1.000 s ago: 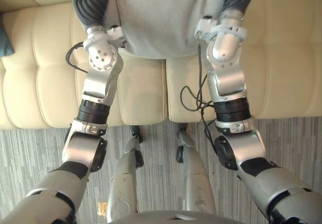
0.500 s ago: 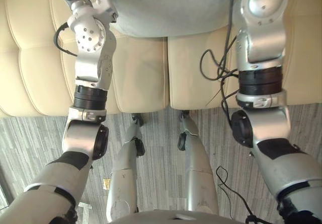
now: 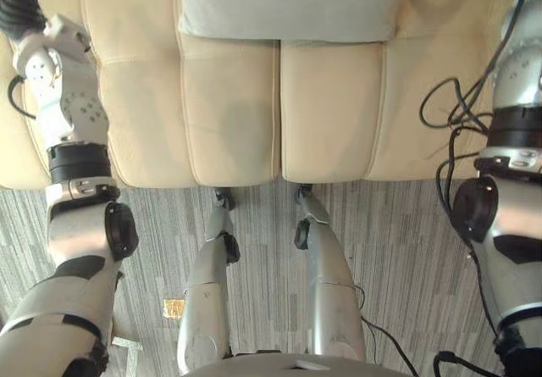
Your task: Pick up cushions and gather them together orderly.
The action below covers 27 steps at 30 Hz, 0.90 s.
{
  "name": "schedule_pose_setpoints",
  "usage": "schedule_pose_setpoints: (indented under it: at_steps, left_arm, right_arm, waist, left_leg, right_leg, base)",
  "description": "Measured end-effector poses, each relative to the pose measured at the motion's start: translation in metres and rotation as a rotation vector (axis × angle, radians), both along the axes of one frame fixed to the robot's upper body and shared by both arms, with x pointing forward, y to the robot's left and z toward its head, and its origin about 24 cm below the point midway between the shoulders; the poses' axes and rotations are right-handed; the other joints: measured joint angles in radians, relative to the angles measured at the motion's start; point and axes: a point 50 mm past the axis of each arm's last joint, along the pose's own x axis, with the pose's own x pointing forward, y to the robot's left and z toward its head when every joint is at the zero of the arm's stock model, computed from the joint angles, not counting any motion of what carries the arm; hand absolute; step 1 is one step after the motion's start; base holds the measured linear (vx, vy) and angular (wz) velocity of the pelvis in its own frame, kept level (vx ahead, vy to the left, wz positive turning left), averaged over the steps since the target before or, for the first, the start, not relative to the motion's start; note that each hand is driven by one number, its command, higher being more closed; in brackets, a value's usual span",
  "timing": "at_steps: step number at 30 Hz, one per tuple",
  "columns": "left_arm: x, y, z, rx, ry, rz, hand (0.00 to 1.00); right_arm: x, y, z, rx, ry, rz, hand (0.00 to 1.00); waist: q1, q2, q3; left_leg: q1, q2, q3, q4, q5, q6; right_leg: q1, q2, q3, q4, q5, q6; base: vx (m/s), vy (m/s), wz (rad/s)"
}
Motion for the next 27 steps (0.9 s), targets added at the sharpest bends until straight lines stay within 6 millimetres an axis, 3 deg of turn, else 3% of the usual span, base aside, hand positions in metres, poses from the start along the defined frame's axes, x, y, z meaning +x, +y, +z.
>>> schedule_pose_setpoints:
  at_steps: [2, 7, 10, 11, 14, 15, 17, 20, 21, 23, 24, 26, 27]
  left_arm:
    - [-0.004, 0.008, -0.013, -0.013, 0.018, 0.017, 0.0]
    - [-0.023, 0.019, -0.088, -0.072, 0.133, 0.042, 0.0]
    - [-0.047, 0.009, -0.153, -0.106, 0.265, 0.036, 0.0]
    - [-0.054, 0.006, -0.167, -0.114, 0.29, 0.031, 0.0]
    - [-0.079, -0.015, -0.226, -0.085, 0.469, -0.049, 0.0]
    - [-0.085, -0.021, -0.239, -0.07, 0.517, -0.07, 0.0]
    - [-0.104, -0.038, -0.278, -0.027, 0.672, -0.137, 0.0]
    - [-0.126, -0.049, -0.318, -0.052, 0.83, -0.181, 0.0]
    - [-0.143, -0.056, -0.341, -0.085, 0.928, -0.204, 0.0]
    - [-0.164, -0.061, -0.364, -0.124, 1.03, -0.214, 0.0]
    - [-0.191, -0.063, -0.389, -0.161, 1.168, -0.213, 0.0]
    - [-0.206, -0.064, -0.399, -0.169, 1.24, -0.209, 0.0]
    - [-0.227, -0.067, -0.414, -0.131, 1.369, -0.224, 0.0]
  right_arm:
    - [0.001, -0.006, -0.011, 0.055, -0.011, 0.03, 0.0]
    - [-0.006, -0.025, -0.071, 0.154, 0.004, 0.051, 0.0]
    - [-0.012, -0.015, -0.139, 0.137, 0.128, 0.094, 0.0]
    - [-0.014, -0.01, -0.157, 0.127, 0.168, 0.115, 0.0]
    - [-0.026, 0.02, -0.244, 0.093, 0.421, 0.207, 0.0]
    - [-0.03, 0.027, -0.262, 0.097, 0.481, 0.23, 0.0]
    - [-0.05, 0.051, -0.322, 0.092, 0.688, 0.295, 0.0]
    - [-0.072, 0.074, -0.372, 0.086, 0.886, 0.355, 0.0]
    - [-0.089, 0.083, -0.398, 0.091, 0.999, 0.367, 0.0]
    - [-0.108, 0.089, -0.422, 0.09, 1.111, 0.372, 0.0]
    - [-0.128, 0.097, -0.446, 0.078, 1.236, 0.401, 0.0]
    - [-0.139, 0.099, -0.456, 0.056, 1.299, 0.403, 0.0]
    - [-0.155, 0.101, -0.47, 0.012, 1.396, 0.41, 0.0]
  waist:
    - [0.0, 0.0, 0.0]
    - [-0.003, 0.0, 0.0]
    - [-0.006, -0.001, -0.001]
    - [-0.007, -0.001, -0.001]
    - [-0.005, -0.002, -0.002]
    - [-0.002, -0.002, -0.002]
    - [0.001, -0.005, -0.017]
    - [0.002, -0.016, -0.04]
    - [0.001, -0.024, -0.06]
    - [0.002, -0.034, -0.092]
    - [0.004, -0.048, -0.126]
    - [0.005, -0.052, -0.148]
    - [0.01, -0.057, -0.182]
  left_leg:
    - [0.01, 0.0, 0.0, -0.001, -0.002, 0.002]
    - [0.057, 0.0, 0.0, 0.002, -0.01, 0.005]
    - [0.119, 0.002, -0.001, 0.024, -0.042, 0.007]
    - [0.13, 0.004, -0.002, 0.042, -0.057, 0.006]
    - [0.201, 0.021, -0.002, 0.102, -0.112, 0.004]
    - [0.221, 0.024, -0.001, 0.111, -0.122, 0.003]
    - [0.292, 0.031, 0.001, 0.131, -0.152, 0.003]
    - [0.364, 0.043, 0.01, 0.154, -0.187, 0.006]
    - [0.409, 0.047, 0.014, 0.164, -0.206, 0.009]
    - [0.446, 0.057, 0.026, 0.182, -0.231, 0.007]
    - [0.507, 0.063, 0.047, 0.189, -0.25, -0.002]
    - [0.532, 0.067, 0.058, 0.197, -0.265, -0.002]
    - [0.578, 0.072, 0.085, 0.195, -0.29, -0.006]
  right_leg:
    - [0.012, 0.001, 0.0, -0.004, -0.001, 0.001]
    - [0.059, 0.002, 0.001, -0.003, -0.01, 0.003]
    - [0.126, 0.005, 0.003, 0.004, -0.034, 0.005]
    - [0.144, 0.006, 0.004, 0.006, -0.04, 0.007]
    - [0.236, 0.015, 0.005, 0.013, -0.068, 0.008]
    - [0.26, 0.017, 0.005, 0.014, -0.074, 0.009]
    - [0.334, 0.022, 0.003, 0.011, -0.087, 0.009]
    - [0.42, 0.034, 0.006, -0.011, -0.094, 0.014]
    - [0.47, 0.04, 0.007, -0.023, -0.095, 0.016]
    - [0.518, 0.052, 0.014, -0.045, -0.095, 0.019]
    - [0.582, 0.057, 0.032, -0.078, -0.091, 0.024]
    - [0.612, 0.065, 0.041, -0.096, -0.09, 0.026]
    - [0.658, 0.067, 0.06, -0.128, -0.088, 0.029]
  base:
    - [0.0, 0.0, 0.0]
    - [0.02, -0.011, -0.02]
    - [0.05, -0.04, -0.05]
    - [0.05, -0.06, -0.07]
    - [0.06, -0.073, -0.11]
    - [0.07, -0.075, -0.15]
    - [0.08, -0.059, -0.18]
    - [0.07, -0.025, -0.21]
    - [0.05, -0.007, -0.18]
    - [0.04, 0.014, -0.26]
    - [0.04, 0.035, -0.33]
    - [0.03, 0.042, -0.36]
    - [0.02, 0.052, -0.38]
